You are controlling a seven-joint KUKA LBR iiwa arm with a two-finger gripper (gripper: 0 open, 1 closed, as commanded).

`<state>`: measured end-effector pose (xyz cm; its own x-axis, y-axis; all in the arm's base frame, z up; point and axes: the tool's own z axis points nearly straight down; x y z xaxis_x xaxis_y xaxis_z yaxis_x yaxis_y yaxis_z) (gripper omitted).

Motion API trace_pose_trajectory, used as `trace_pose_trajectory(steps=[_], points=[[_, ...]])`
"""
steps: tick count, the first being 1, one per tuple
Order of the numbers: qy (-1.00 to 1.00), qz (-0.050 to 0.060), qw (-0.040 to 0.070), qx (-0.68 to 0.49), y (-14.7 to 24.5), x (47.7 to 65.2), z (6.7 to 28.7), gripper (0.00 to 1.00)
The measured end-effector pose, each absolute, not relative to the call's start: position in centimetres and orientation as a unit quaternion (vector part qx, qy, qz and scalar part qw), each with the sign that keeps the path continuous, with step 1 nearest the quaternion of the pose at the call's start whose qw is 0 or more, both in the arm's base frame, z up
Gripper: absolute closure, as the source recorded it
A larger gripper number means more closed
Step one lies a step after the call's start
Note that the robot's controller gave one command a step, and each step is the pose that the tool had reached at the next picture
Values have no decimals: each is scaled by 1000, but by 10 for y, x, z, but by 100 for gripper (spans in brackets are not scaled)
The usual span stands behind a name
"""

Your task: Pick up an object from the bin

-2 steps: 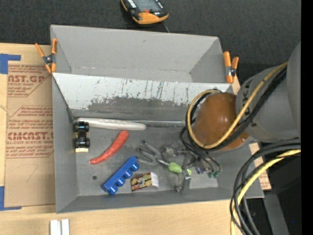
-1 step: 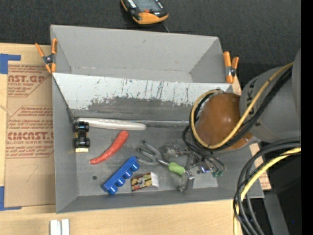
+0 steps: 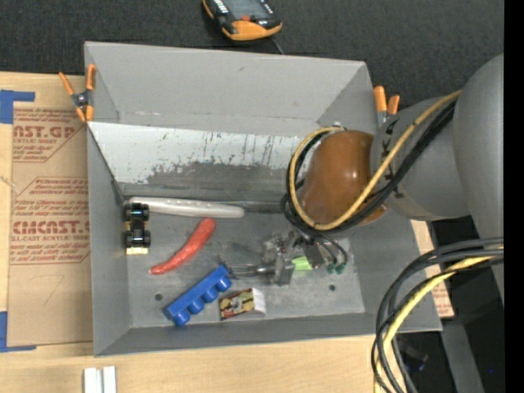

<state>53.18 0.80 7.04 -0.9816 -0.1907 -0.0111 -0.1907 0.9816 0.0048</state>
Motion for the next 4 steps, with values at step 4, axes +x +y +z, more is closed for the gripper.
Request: trace_pose_trajectory(steps=[4], points=[[993,3,3,-118,-4,535,185,100]])
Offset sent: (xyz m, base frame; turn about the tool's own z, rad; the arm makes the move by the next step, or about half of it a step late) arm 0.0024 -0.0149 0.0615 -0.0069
